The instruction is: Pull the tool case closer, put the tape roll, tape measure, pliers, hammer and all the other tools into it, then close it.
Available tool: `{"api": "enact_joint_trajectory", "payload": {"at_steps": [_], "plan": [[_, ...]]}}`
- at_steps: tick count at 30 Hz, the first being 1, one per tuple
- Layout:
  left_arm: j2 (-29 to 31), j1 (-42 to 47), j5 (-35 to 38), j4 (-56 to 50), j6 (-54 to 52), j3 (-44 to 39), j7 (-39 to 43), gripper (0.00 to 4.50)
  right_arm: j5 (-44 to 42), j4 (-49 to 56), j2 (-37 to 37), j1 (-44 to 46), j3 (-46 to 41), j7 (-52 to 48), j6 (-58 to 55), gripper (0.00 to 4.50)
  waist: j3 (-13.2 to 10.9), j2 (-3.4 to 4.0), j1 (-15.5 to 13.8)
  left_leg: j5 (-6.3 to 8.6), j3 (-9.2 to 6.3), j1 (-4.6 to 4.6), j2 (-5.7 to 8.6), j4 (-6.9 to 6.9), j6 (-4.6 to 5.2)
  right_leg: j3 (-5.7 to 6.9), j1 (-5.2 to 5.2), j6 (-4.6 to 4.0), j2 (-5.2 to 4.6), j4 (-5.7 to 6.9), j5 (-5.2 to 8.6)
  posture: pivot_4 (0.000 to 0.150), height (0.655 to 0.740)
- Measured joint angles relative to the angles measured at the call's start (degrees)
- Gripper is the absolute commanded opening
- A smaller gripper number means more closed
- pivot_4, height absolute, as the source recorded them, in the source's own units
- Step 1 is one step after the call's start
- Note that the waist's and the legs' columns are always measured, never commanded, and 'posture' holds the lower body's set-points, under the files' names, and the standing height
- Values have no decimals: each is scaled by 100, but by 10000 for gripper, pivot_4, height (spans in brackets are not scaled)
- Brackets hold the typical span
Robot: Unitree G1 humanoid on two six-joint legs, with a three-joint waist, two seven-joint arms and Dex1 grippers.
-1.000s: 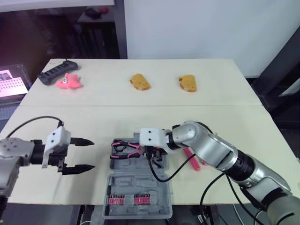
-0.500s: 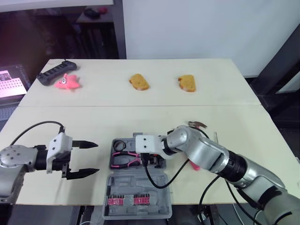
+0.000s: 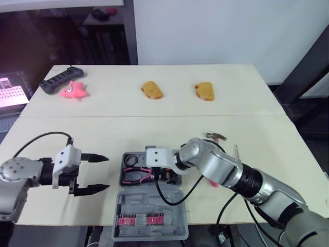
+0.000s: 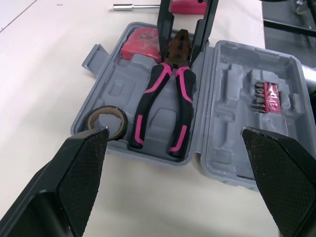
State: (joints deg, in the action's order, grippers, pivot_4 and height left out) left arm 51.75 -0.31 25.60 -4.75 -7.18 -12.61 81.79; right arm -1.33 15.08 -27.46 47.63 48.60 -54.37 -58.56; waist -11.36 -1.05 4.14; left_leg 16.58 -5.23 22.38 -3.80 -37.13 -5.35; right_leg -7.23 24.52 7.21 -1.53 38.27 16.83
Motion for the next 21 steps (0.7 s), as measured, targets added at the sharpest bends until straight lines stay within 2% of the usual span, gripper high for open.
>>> {"api": "enact_joint_trajectory", "payload": {"at_steps": [19, 20, 21], "plan": [[0, 56, -5, -44, -6, 52, -92, 45000, 9, -355, 275, 46, 2, 28, 29, 10203, 0, 0, 7, 0, 0, -1, 0, 0, 0, 0, 0, 0, 1, 2, 0, 1500, 7400], [0, 60, -5, -40, -6, 53, -92, 45000, 10, -355, 274, 46, 3, 35, 45, 20275, 0, 0, 6, 0, 0, -1, 0, 0, 0, 0, 0, 0, 1, 2, 0, 1500, 7400], [0, 65, -6, -35, -6, 54, -92, 45000, 20, -356, 273, 45, 2, 61, 61, 23609, 0, 0, 6, 0, 0, -1, 0, 0, 0, 0, 0, 0, 1, 2, 0, 1500, 7400]]}}
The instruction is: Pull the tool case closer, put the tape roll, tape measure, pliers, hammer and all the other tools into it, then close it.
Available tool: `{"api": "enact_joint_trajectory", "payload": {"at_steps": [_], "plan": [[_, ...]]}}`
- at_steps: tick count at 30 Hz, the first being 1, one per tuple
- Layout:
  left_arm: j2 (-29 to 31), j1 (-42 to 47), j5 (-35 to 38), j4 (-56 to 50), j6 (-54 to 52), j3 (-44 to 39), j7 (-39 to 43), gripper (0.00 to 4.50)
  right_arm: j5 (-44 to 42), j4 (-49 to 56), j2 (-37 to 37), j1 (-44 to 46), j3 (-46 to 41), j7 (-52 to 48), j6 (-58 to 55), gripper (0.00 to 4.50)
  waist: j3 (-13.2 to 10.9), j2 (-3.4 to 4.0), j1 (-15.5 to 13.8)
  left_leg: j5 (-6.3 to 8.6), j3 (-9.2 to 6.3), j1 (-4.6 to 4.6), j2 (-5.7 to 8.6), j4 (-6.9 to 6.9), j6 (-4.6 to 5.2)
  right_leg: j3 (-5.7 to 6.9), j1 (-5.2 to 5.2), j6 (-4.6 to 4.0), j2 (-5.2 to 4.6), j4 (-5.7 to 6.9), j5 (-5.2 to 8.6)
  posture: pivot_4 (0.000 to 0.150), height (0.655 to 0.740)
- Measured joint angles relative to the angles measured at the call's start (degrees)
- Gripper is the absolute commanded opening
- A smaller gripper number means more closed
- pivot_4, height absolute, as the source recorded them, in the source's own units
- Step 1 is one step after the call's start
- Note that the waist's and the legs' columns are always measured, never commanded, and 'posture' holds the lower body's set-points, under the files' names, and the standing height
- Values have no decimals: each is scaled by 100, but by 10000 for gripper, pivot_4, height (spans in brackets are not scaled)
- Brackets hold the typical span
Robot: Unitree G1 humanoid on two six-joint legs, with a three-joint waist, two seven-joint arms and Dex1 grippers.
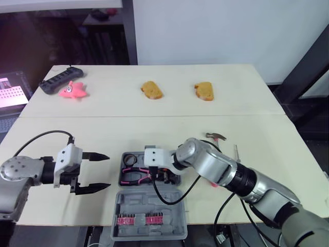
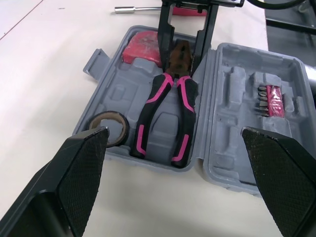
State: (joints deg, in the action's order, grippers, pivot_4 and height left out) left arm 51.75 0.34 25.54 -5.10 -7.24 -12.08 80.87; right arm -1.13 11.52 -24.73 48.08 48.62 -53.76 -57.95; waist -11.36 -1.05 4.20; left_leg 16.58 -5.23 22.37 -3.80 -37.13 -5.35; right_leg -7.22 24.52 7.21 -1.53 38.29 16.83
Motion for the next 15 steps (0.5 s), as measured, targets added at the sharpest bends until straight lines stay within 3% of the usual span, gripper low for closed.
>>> {"api": "enact_joint_trajectory", "payload": {"at_steps": [4, 13, 15], "plan": [[0, 45, -3, 11, 0, 3, 2, 45000, 34, 0, 14, 0, -53, 78, 81, 44070, 0, 0, -4, 0, 0, 0, 0, 0, 0, 0, 0, 0, 0, 0, 0, 1500, 7400], [0, 53, -11, 45, 2, 101, -1, 45000, -262, 164, 226, 18, -748, 136, -41, 44647, 0, 0, -1, 0, 0, 0, 0, 1, 0, 0, 0, 0, 0, 0, 0, 1500, 7400], [0, 54, -11, 44, 2, 118, -7, 45000, -262, 156, 349, 17, -750, 200, -39, 36889, 0, 0, 10, 0, 0, -1, 0, 1, 0, 0, 0, 0, 1, 1, 0, 1500, 7400]]}}
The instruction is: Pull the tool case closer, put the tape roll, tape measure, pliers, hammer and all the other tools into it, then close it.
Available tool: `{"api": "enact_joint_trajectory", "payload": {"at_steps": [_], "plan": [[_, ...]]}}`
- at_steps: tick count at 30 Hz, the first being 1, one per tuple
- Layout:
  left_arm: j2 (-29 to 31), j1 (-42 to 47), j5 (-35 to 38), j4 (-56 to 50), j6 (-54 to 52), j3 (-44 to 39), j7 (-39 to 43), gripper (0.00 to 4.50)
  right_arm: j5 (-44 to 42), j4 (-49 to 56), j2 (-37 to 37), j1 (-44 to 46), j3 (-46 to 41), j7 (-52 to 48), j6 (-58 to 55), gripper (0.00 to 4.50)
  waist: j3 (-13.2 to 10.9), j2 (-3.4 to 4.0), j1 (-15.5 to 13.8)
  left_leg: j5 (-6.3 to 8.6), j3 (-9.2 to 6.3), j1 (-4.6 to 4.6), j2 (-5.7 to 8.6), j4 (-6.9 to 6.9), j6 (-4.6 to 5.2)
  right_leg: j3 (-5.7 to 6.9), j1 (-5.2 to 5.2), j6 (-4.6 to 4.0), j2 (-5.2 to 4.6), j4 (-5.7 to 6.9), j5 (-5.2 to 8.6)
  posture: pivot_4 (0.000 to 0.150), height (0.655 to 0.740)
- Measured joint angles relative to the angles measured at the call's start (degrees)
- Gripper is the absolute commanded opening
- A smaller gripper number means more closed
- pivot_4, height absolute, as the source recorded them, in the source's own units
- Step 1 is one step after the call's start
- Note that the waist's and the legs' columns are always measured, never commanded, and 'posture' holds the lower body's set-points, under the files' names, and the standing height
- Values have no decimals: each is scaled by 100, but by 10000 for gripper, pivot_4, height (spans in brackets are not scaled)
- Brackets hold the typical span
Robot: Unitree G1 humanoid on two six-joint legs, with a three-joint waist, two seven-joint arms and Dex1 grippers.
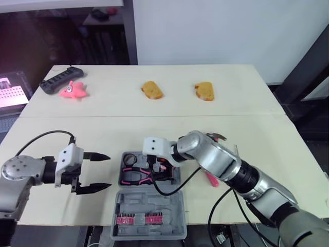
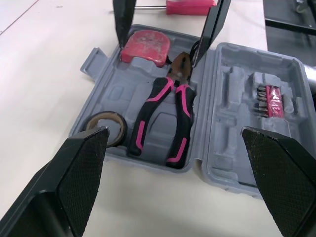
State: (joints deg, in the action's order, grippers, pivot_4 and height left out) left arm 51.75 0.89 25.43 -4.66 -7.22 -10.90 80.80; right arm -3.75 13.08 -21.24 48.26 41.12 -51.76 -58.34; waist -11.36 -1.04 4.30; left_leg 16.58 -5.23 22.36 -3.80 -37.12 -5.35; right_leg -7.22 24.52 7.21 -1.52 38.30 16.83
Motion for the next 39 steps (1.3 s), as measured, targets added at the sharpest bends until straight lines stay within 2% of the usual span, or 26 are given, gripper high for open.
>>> {"api": "enact_joint_trajectory", "payload": {"at_steps": [6, 7, 8, 17, 39], "plan": [[0, -1, 0, 0, 0, 1, -62, 45000, 32, -317, 321, -114, 48, 232, 273, 6638, 0, 0, -7, 0, 0, 0, 0, 0, 0, 0, 0, 0, -1, 0, 0, 1500, 7400], [0, -1, 0, 0, 0, 1, -75, 45000, 51, -383, 322, -139, 97, 240, 351, 2338, 0, 0, -11, 0, 0, 0, 0, 0, 0, 0, 0, 0, -1, 0, 0, 1500, 7400], [0, -1, 0, 0, -1, 1, -92, 45000, 86, -453, 321, -181, 152, 239, 444, 481, 0, 0, -15, 0, 0, 0, 0, 0, -1, 0, 0, 0, -1, 0, 0, 1500, 7400], [1, 27, 3, -2, -12, 4, -127, 45000, 294, -876, 323, -322, 297, 302, 673, 481, 0, 0, -4, 0, 0, 0, 0, 0, -1, 0, 0, 0, -1, 0, 0, 1500, 7400], [0, -13, 4, -16, -24, 4, -315, 45000, 950, -1080, 270, -567, 579, 189, 1160, 481, 74, 23, -28, 0, 0, -38, 1, 6, 0, 0, -45, 0, -2, -10, 1, 1500, 7400]]}}
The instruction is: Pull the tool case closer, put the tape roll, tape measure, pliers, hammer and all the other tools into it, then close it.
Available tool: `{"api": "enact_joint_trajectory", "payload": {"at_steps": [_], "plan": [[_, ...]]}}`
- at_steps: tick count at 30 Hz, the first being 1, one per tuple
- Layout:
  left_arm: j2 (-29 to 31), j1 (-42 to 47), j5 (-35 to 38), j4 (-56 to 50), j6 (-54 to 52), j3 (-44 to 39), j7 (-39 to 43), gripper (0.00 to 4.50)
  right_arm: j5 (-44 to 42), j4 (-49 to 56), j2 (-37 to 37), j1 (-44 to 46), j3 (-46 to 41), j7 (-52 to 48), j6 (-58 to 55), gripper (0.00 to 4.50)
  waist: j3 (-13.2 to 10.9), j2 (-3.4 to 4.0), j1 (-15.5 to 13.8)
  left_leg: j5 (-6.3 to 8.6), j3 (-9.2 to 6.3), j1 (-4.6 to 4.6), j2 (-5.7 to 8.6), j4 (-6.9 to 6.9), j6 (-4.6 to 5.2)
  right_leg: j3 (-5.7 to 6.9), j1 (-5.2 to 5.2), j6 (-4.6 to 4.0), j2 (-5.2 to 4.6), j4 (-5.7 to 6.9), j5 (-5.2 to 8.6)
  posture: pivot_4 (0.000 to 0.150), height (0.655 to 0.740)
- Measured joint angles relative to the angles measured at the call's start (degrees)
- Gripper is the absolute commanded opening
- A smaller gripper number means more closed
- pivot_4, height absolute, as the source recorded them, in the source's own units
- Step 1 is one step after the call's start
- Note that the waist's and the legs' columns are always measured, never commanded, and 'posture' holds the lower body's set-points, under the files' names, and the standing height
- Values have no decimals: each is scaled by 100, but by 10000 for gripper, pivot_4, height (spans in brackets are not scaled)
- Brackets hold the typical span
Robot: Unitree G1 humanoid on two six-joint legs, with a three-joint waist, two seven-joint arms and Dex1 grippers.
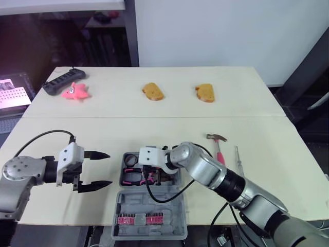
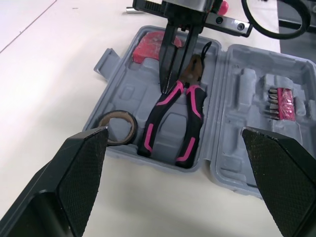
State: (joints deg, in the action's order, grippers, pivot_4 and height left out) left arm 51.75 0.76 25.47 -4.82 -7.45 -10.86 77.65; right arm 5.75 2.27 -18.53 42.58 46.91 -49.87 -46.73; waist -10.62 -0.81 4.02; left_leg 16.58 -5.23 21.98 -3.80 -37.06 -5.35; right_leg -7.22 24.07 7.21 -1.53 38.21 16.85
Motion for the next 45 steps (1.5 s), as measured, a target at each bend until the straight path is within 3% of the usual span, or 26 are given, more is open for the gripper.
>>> {"api": "enact_joint_trajectory", "payload": {"at_steps": [3, 10, 16, 21, 25, 28, 35, 45], "plan": [[0, 7, -1, 0, 2, 1, -9, 45000, 80, -44, 2, -46, 7, -18, 65, 481, 1, 4, -11, 9, 1, -65, 0, 9, 13, 0, -70, 2, 0, -19, 7, 1500, 7400], [2, 71, -40, 9, 9, 86, -25, 45000, 117, -86, 89, -110, -169, -51, 113, 481, 5, 2, -4, 10, 0, -67, 0, 8, 14, 0, -74, 4, 0, -20, 7, 1500, 7400], [5, -6, -128, 13, 3, 98, -110, 45000, -291, 335, 59, -439, -1113, 49, 281, 481, -12, 12, 3, 9, 1, -46, 0, 8, 13, -1, -50, 4, 0, -15, 5, 1500, 7400], [5, -220, -191, -33, -108, 110, -268, 45000, -1209, 1774, -88, -732, -2440, -129, 317, 481, -13, 10, 3, 10, 0, -47, -1, 16, 14, -1, -49, 4, 1, -17, 6, 1500, 7400], [33, -304, -243, -111, -252, 128, -340, 45000, -1972, 2519, -1262, -1516, -2994, -782, -68, 481, -16, 6, -89, 10, 2, -47, 2, 8, 14, 0, -65, 1, -5, -32, 9, 1500, 7400], [46, -443, -245, -126, -341, 152, -322, 36756, -2054, 2501, -2419, -2416, -3200, -1168, 61, 0, -27, 6, -139, 10, 10, -48, 1, 7, 14, -5, -63, -14, -4, -44, 17, 1500, 7400], [42, -502, -500, -32, -207, 582, -230, 748, -1457, 2337, -3028, -2812, -2647, -1114, 672, 0, -30, 5, -1, 11, 11, -52, -4, 8, 15, -9, -61, -8, 3, -44, 14, 1500, 7400], [-260, -506, -1058, 73, -36, 1233, -561, 231, -953, 2500, -2824, -2798, -1857, -769, 488, 0, -34, 1, -19, 11, 10, -50, -3, 7, 15, -9, -61, -9, 2, -44, 14, 1500, 7400]]}}
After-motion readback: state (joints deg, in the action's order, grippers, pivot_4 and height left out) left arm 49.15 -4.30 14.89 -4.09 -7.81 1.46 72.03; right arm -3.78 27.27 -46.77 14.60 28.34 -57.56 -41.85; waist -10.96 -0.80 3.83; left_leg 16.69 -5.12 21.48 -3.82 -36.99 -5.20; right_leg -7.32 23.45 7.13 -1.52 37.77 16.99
